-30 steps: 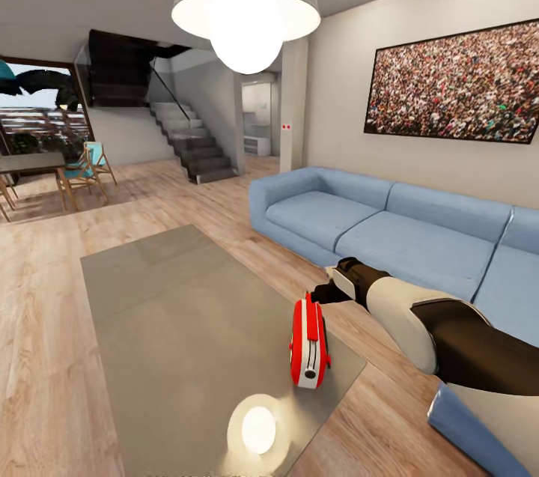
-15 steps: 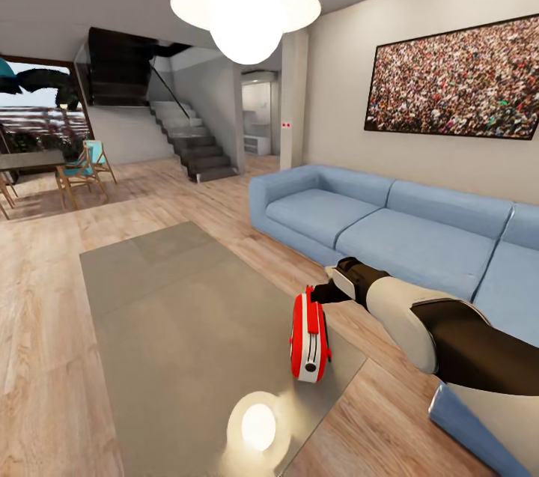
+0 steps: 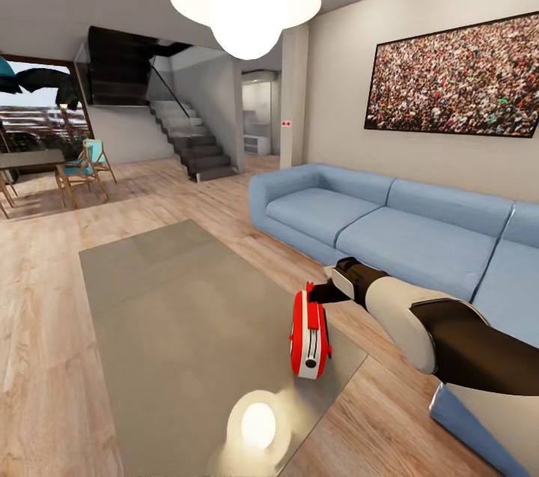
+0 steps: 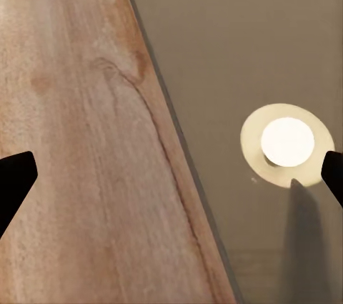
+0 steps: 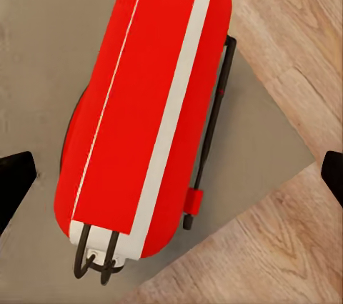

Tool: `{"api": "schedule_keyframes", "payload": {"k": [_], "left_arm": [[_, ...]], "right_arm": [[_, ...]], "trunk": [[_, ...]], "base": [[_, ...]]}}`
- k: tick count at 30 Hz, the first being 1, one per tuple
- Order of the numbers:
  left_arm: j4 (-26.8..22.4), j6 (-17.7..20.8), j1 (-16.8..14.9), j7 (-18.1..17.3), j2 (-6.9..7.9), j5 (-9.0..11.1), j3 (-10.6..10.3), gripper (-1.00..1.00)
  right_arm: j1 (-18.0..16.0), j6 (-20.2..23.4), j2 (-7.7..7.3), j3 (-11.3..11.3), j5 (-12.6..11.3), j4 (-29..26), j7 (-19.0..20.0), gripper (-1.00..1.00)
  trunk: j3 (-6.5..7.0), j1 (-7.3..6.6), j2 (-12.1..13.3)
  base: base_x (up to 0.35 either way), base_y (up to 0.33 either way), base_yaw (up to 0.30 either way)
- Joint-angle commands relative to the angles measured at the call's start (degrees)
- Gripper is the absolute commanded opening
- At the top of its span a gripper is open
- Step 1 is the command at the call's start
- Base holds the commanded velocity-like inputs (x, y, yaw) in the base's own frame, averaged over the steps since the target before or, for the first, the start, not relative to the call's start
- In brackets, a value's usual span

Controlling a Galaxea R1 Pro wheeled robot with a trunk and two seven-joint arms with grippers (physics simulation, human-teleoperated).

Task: Turn on the radio receiver that's on the table in the living room.

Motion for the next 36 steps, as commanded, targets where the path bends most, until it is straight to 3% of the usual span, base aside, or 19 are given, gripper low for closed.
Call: {"api": "schedule_keyframes", "payload": {"k": [1, 5, 20, 25, 30, 36], "left_arm": [[0.2, 0.4, 0.0, -0.2, -0.02, 0.6, 0.0, 1.0], [0.2, 0.4, 0.0, -0.2, -0.04, 0.6, 0.0, 1.0], [0.2, 0.4, 0.0, -0.1, 0.02, 0.6, 0.0, 1.0], [0.2, 0.4, 0.0, -0.1, 0.09, 0.6, 0.0, 1.0], [0.2, 0.4, 0.0, -0.1, 0.05, 0.6, 0.0, 1.0], [0.2, 0.4, 0.0, -0.1, 0.05, 0.5, 0.0, 1.0]], "right_arm": [[0.0, 0.0, 0.02, 0.0, 0.0, 0.0, 1.1, 1.0], [0.0, 0.0, 0.05, 0.1, 0.1, 0.0, 6.7, 1.0], [0.0, -0.2, -0.08, 0.2, 0.2, 0.0, 7.5, 1.0], [0.0, -0.7, -0.21, 0.2, 0.2, 0.0, 7.5, 1.0], [0.0, -6.0, -0.24, 0.3, 0.2, 0.1, 7.4, 1.0], [0.0, -7.0, -0.22, 0.3, 0.2, 0.1, 7.4, 1.0]], "trunk": [[0.0, 0.01, 0.0], [0.0, 0.01, 0.0], [0.0, 0.01, 0.0], [-0.9, 1.11, -2.0], [-1.8, 2.21, -4.0], [-2.88, 3.52, -6.4]], "base": [[0.0, 0.0, 0.0], [0.0, 0.0, 0.0], [0.0, 0.0, 0.0], [0.0, 0.0, 0.0], [0.0, 0.0, 0.0], [0.0, 0.0, 0.0]]}}
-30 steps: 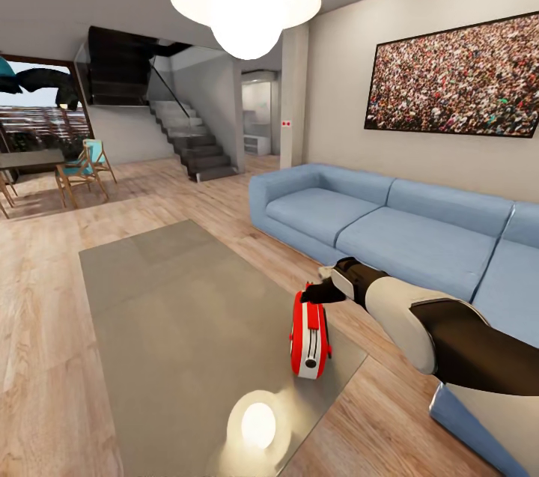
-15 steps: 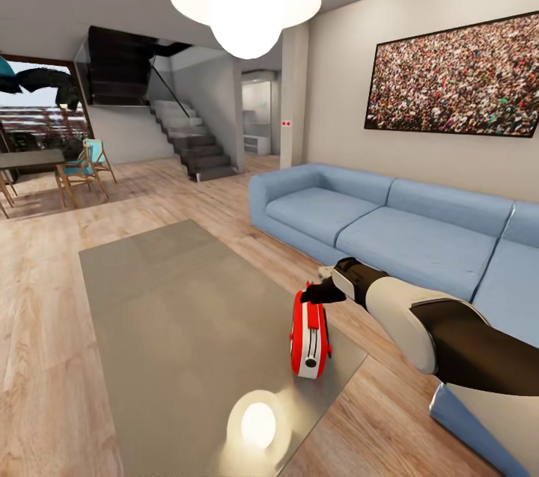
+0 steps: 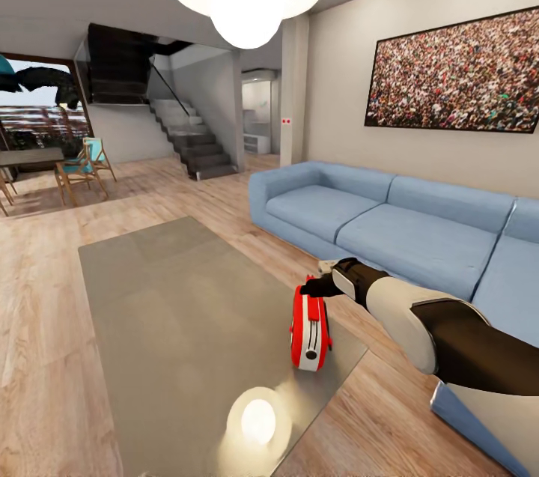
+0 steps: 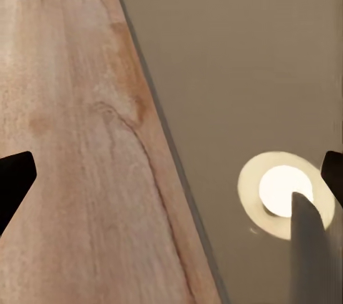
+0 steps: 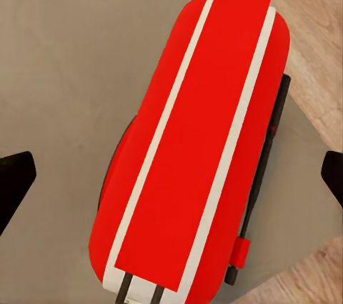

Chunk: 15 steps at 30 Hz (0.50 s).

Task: Turn on the radio receiver that's on the table in the living room.

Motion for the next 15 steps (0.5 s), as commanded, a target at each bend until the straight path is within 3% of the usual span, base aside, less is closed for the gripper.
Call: {"api": "schedule_keyframes", "payload": {"k": [1, 6, 15], "left_arm": [[0.1, 10.0, 0.0, 0.0, 0.0, 0.4, 0.1, 1.0], [0.1, 10.0, 0.0, 0.0, 0.0, 0.4, 0.1, 1.0], [0.1, 10.0, 0.0, 0.0, 0.0, 0.4, 0.1, 1.0]], "right_arm": [[0.0, 0.0, 0.0, 0.0, 0.0, 0.0, 0.0, 1.0], [0.0, 0.0, -0.06, 0.0, -0.1, 0.0, 0.0, 1.0], [0.0, 0.0, -0.09, 0.0, -0.1, 0.0, -2.5, 1.0]], "trunk": [[-0.19, 0.23, -0.4], [-1.08, 1.33, -2.4], [-1.08, 1.33, -2.4]], "base": [[0.0, 0.0, 0.0], [0.0, 0.0, 0.0], [0.0, 0.0, 0.0]]}}
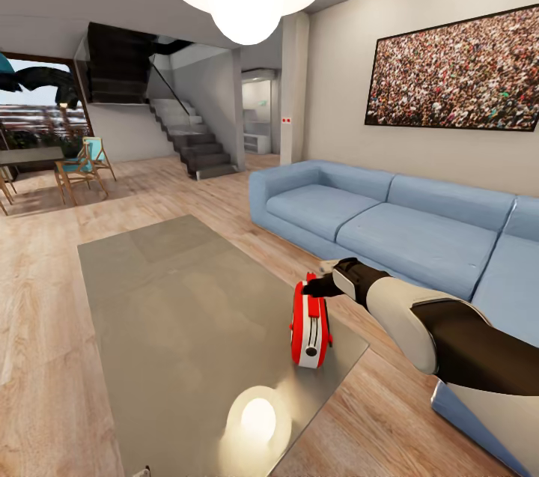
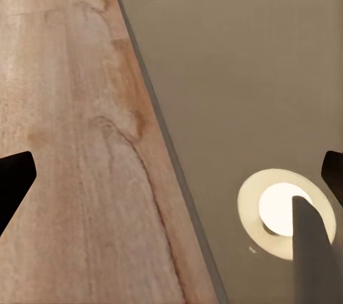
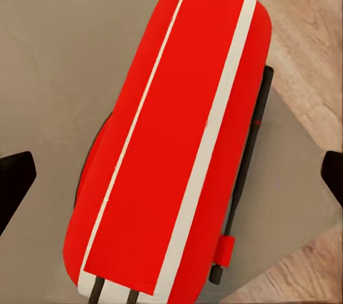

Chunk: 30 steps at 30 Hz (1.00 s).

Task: Turn on the radio receiver that's on the table in the living room.

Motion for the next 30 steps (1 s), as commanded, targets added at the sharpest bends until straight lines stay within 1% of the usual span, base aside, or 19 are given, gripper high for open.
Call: {"api": "schedule_keyframes", "payload": {"k": [1, 25, 30], "left_arm": [[0.1, 13.3, 0.0, 0.0, 0.0, 0.3, 0.1, 1.0], [0.1, 13.3, 0.0, 0.0, -0.08, 0.3, 0.1, 1.0], [0.1, 13.3, 0.0, 0.0, -0.08, 0.3, 0.1, 1.0]], "right_arm": [[0.0, 0.0, 0.0, 0.0, 0.0, 0.0, -0.7, 1.0], [0.0, -0.1, 0.09, -0.1, 0.1, 0.0, -0.8, 1.0], [0.0, -0.1, 0.16, -0.1, 0.1, 0.0, -0.4, 1.0]], "trunk": [[0.0, 0.0, 0.0], [0.0, 0.0, 0.0], [-0.9, 1.1, -2.0]], "base": [[0.0, 0.0, 0.0], [0.0, 0.0, 0.0], [0.0, 0.0, 0.0]]}}
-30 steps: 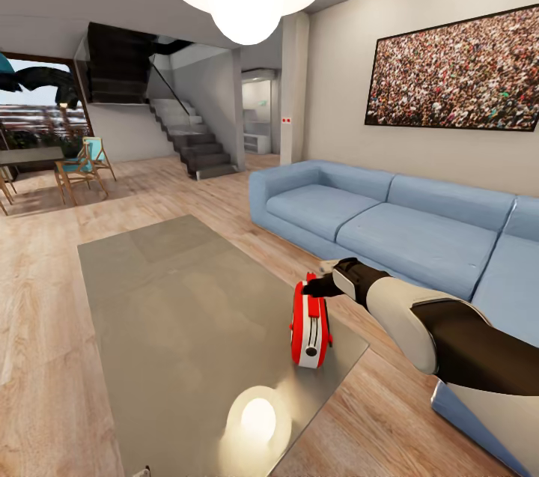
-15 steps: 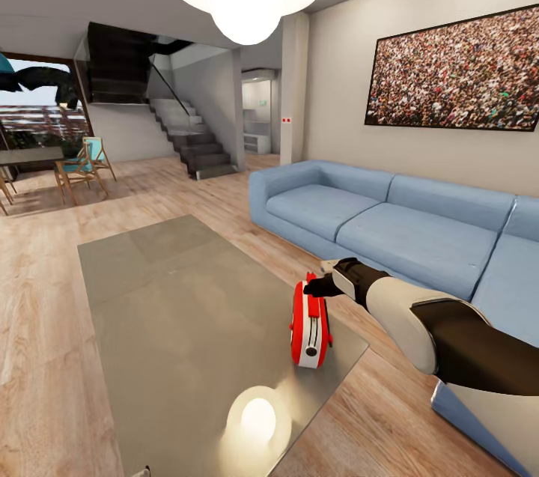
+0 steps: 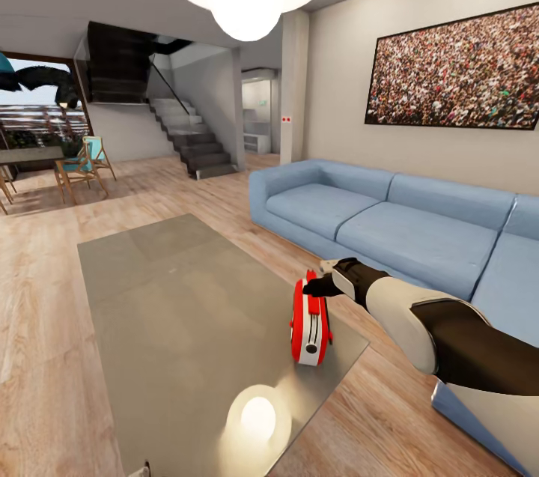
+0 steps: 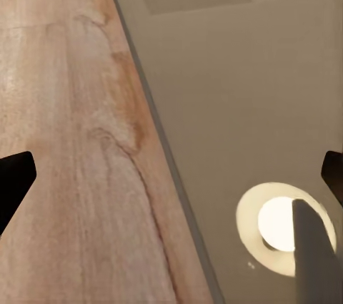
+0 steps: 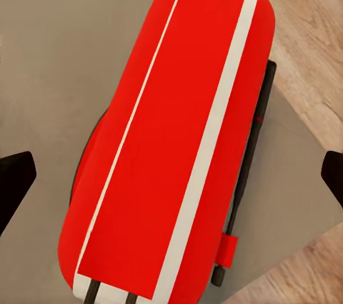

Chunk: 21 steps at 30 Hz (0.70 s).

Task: Turn on the radio receiver that's on the table in the living room.

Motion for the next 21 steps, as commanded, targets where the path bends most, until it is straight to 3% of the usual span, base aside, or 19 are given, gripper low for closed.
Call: {"api": "schedule_keyframes", "payload": {"k": [1, 21], "left_arm": [[0.1, 16.1, 0.0, 0.0, 0.0, 0.4, 0.1, 1.0], [0.1, 16.1, 0.0, 0.0, 0.03, 0.4, 0.1, 1.0]], "right_arm": [[0.0, 0.0, 0.01, 0.0, 0.0, 0.0, 0.0, 1.0], [0.0, 0.0, 0.02, 0.0, -0.1, 0.0, 0.1, 1.0]], "trunk": [[-0.19, 0.23, -0.4], [-3.6, 4.4, -8.0]], "base": [[0.0, 0.0, 0.0], [0.0, 0.0, 0.0]]}}
